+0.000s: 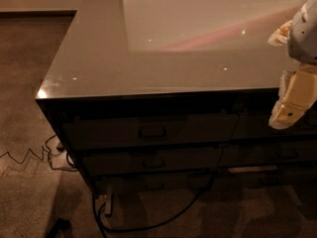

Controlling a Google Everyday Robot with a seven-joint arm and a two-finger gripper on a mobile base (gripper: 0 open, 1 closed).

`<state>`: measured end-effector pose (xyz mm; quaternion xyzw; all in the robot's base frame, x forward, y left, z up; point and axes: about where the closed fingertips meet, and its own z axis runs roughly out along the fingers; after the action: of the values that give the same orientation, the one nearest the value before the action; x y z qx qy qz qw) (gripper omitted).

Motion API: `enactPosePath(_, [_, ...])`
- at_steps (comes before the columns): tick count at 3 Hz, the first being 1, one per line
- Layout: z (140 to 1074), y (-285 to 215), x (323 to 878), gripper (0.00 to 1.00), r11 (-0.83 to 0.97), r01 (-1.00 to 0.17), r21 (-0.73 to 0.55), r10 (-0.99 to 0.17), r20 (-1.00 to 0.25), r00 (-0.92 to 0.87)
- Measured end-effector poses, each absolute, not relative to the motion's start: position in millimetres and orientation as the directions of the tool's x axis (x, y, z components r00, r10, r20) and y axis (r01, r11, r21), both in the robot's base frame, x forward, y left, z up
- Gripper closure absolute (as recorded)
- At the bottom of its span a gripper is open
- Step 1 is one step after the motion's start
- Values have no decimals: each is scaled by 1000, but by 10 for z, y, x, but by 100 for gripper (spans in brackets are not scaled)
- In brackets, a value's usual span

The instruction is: Open top drawer

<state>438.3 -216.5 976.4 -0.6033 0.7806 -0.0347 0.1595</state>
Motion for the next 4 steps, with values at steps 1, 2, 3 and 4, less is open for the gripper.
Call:
enactPosePath(1, [9764, -2165, 4382, 0, 270, -931, -247, -953, -207, -221])
enactPosePath(2, [9642, -2154, 4356, 0, 253, -933, -258, -958, -201, -204])
enactPosePath(3, [9329, -2166, 4330, 0, 231, -944, -236, -958, -226, -178])
enactPosePath(4, [8933, -2017, 4312, 0, 111, -982, -150, -968, -242, -72])
